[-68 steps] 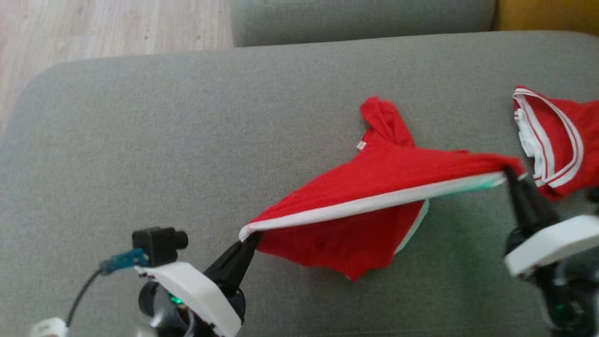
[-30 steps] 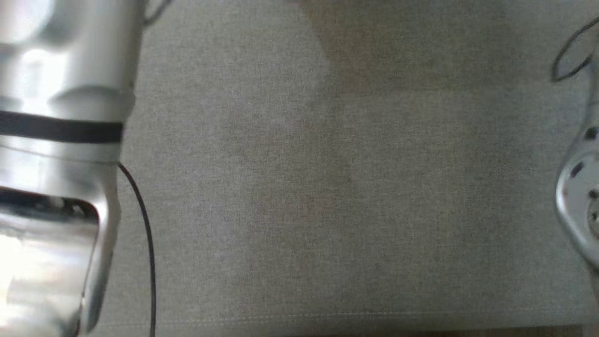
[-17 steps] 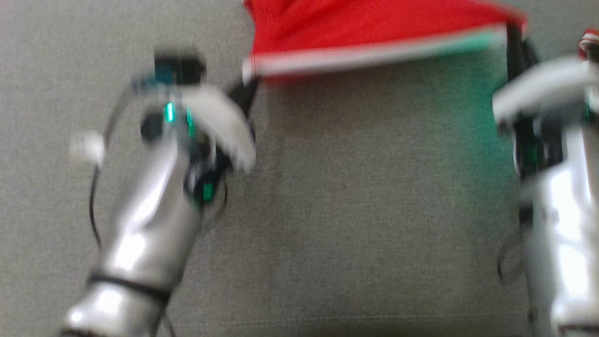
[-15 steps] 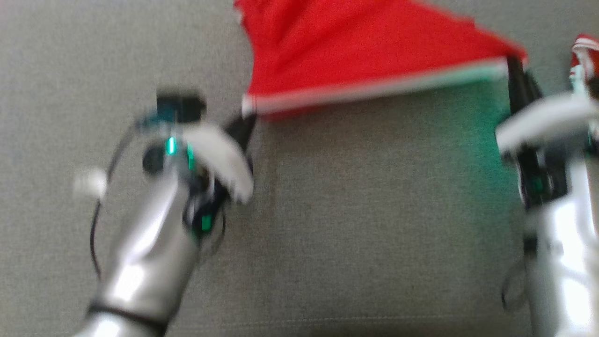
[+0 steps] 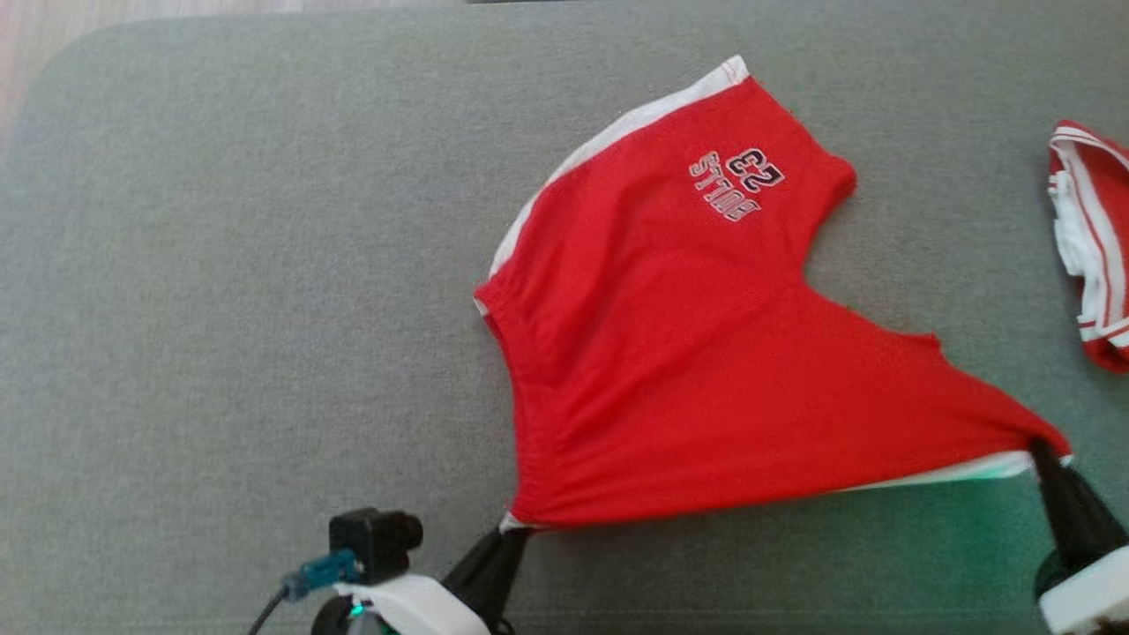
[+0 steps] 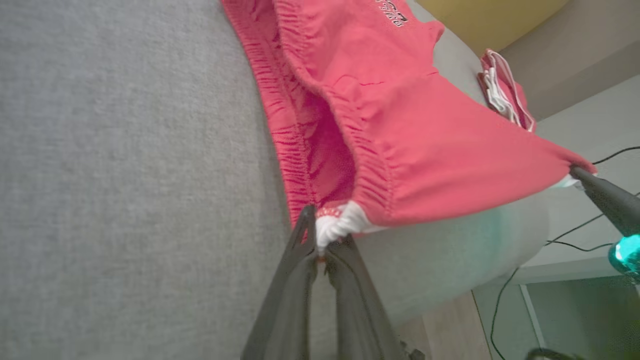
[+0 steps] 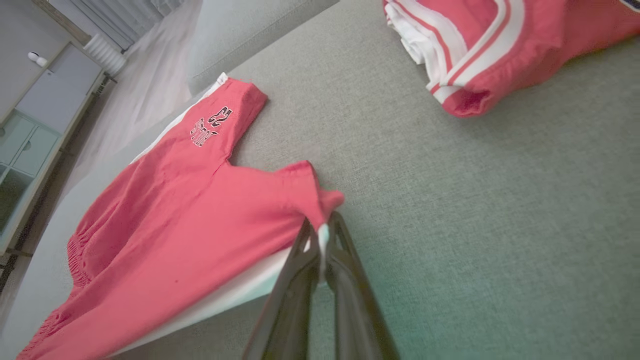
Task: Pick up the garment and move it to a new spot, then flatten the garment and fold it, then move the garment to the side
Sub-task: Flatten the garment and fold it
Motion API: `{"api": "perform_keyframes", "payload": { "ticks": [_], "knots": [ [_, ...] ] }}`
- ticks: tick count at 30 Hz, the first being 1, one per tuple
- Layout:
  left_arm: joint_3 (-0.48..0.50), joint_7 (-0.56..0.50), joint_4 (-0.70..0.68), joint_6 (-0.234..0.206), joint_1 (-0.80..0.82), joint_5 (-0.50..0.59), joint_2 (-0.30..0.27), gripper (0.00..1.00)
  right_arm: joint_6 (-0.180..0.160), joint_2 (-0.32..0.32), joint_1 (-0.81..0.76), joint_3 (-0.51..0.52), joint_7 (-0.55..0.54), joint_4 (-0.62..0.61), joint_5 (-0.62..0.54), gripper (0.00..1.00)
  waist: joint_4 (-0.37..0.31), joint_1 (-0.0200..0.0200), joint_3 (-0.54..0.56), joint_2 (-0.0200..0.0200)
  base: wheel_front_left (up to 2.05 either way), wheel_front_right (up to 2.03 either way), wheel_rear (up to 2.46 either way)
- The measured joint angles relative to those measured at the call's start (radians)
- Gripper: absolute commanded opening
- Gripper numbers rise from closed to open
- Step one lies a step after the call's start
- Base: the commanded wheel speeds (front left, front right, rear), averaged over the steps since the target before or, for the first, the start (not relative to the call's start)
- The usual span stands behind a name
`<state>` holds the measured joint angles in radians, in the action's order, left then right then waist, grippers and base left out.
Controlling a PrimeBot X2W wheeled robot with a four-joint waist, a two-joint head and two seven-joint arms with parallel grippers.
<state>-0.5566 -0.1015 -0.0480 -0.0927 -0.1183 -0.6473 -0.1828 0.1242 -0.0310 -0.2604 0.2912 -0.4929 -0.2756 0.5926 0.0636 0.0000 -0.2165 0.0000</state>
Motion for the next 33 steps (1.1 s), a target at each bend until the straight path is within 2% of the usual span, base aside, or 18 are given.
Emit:
{"api": "perform_keyframes", "payload": {
  "ticks": [6,10,17,23,33],
  "knots": [
    [-0.01,-0.049,-0.099,-0.016,0.023,-0.015,-0.001,0.0,0.0,0.0,0.092,0.008,-0.043,-0.028,-0.032,0.0,0.02,0.0,-0.028,0.0,0.0,0.0,0.0],
    [-0.01,-0.085,-0.142,-0.028,0.105,-0.02,0.021,0.0,0.0,-0.002,0.307,-0.022,-0.107,0.016,-0.123,0.0,0.039,0.0,-0.062,0.0,0.0,0.0,0.0],
    [-0.015,-0.123,-0.163,-0.032,0.265,-0.069,0.097,0.0,0.0,-0.013,0.655,-0.017,-0.207,0.181,-0.232,0.0,0.11,0.0,-0.114,0.0,0.0,0.0,0.0],
    [-0.024,-0.119,-0.072,-0.059,0.433,-0.089,0.125,0.0,0.0,-0.035,0.829,-0.016,-0.257,0.335,-0.29,0.0,0.176,0.0,-0.16,0.0,0.0,0.0,0.0],
    [-0.094,-0.031,0.091,-0.091,0.579,-0.176,0.136,0.0,0.0,-0.093,1.001,-0.038,-0.209,0.565,-0.368,0.0,0.232,0.0,-0.227,0.0,0.0,0.0,0.0]
  ]
}}
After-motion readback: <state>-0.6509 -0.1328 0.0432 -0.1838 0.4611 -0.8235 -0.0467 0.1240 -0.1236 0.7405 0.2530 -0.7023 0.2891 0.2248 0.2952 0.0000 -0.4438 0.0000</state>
